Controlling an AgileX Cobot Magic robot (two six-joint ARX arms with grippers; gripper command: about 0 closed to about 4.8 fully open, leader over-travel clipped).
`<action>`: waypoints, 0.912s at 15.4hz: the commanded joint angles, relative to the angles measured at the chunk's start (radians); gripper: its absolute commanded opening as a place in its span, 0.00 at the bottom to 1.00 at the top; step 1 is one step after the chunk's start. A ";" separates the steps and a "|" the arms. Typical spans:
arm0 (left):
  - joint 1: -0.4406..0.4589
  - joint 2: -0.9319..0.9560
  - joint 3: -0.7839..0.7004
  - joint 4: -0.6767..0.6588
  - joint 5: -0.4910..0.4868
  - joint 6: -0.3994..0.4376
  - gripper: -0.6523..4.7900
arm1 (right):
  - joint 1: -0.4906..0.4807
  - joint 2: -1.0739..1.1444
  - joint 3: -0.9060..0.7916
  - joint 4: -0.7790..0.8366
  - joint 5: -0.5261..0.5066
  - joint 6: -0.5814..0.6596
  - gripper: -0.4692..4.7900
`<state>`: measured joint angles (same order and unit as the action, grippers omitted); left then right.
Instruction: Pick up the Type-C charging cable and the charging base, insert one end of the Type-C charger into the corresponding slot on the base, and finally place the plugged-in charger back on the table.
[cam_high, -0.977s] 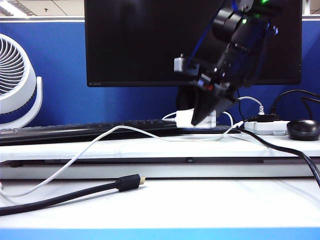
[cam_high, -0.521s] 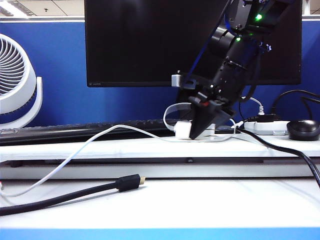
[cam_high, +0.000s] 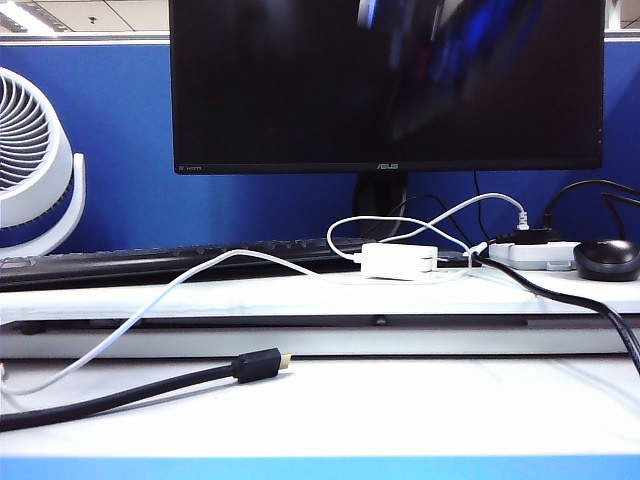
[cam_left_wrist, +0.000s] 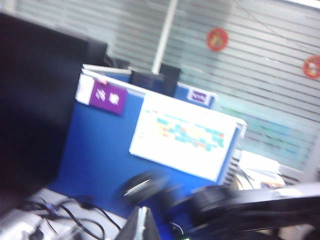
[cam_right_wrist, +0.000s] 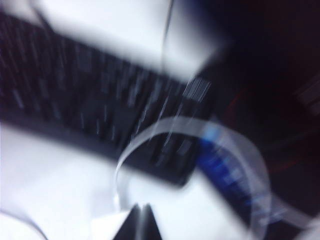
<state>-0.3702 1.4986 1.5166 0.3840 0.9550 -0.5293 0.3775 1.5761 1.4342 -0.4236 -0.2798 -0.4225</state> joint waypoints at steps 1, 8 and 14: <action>-0.002 -0.077 0.004 -0.058 -0.090 0.027 0.11 | 0.001 -0.182 0.004 -0.012 0.002 0.011 0.09; -0.002 -0.492 0.004 -0.698 -0.386 0.455 0.11 | 0.000 -0.630 -0.111 -0.038 -0.035 0.131 0.09; -0.002 -0.854 0.003 -1.138 -0.686 0.583 0.11 | 0.000 -0.932 -0.780 0.370 0.108 0.333 0.09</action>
<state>-0.3717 0.6643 1.5185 -0.6991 0.3435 0.0490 0.3782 0.6640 0.6983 -0.1120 -0.2062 -0.1318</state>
